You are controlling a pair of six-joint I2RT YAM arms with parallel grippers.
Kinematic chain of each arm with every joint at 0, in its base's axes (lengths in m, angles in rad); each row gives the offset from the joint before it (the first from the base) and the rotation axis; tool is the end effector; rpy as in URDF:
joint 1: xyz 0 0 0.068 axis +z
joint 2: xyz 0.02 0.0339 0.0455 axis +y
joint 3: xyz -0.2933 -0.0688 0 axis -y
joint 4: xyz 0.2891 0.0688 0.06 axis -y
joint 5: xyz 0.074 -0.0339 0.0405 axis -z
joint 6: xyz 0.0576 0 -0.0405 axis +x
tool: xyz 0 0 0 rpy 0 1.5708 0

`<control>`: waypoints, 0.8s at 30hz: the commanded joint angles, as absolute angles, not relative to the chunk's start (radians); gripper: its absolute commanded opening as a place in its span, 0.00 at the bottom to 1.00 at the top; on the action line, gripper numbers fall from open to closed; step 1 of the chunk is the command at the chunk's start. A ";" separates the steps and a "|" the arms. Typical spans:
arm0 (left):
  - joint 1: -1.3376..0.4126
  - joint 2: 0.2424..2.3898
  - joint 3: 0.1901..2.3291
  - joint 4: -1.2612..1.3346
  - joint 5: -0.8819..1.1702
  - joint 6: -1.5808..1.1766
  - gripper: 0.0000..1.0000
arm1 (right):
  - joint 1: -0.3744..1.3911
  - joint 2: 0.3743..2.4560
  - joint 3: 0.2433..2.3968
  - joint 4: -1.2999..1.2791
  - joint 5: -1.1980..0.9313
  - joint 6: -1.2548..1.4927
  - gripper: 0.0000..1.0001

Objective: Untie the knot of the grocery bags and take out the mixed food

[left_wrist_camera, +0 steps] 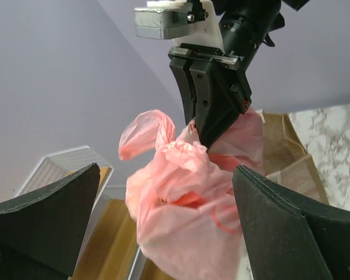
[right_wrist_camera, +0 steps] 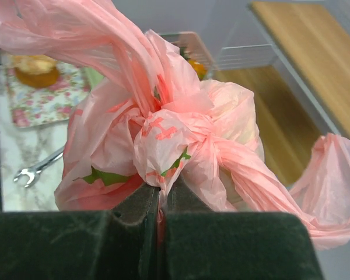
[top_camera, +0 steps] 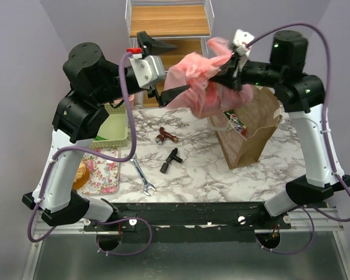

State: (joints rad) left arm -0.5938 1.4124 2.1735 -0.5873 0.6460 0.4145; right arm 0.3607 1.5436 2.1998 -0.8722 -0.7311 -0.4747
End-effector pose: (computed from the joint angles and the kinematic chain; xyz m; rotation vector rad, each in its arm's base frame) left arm 0.1960 -0.1741 0.6667 1.1281 0.9260 -0.5965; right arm 0.2846 0.1484 0.6056 -1.1590 1.3311 0.5673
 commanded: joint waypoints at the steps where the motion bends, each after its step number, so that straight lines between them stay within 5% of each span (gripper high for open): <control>1: -0.613 1.377 2.009 -0.704 0.531 0.539 0.98 | 0.490 1.514 2.116 -0.779 -0.770 -0.493 0.01; 8: -0.625 1.269 1.678 -0.669 0.395 0.549 0.97 | 0.663 1.515 2.079 -0.799 -0.722 -0.576 0.01; 12: -0.622 1.224 1.617 -0.697 0.426 0.547 0.69 | 0.676 1.508 2.051 -0.793 -0.706 -0.575 0.01; 16: -0.620 1.202 1.595 -0.740 0.436 0.523 0.21 | 0.676 1.496 2.049 -0.762 -0.658 -0.499 0.01; 17: -0.615 1.195 1.587 -0.742 0.438 0.510 0.07 | 0.675 1.491 2.052 -0.755 -0.633 -0.473 0.08; 18: -0.604 1.190 1.581 -0.740 0.441 0.486 0.00 | 0.676 1.490 2.060 -0.755 -0.592 -0.442 0.29; 20: -0.564 1.172 1.560 -0.720 0.466 0.429 0.00 | 0.676 1.499 2.104 -0.773 -0.495 -0.369 0.67; 22: -0.510 1.148 1.537 -0.686 0.492 0.361 0.00 | 0.674 1.522 2.178 -0.824 -0.368 -0.320 0.90; 24: -0.459 1.120 1.511 -0.653 0.524 0.308 0.00 | 0.662 1.531 2.214 -0.853 -0.242 -0.303 0.99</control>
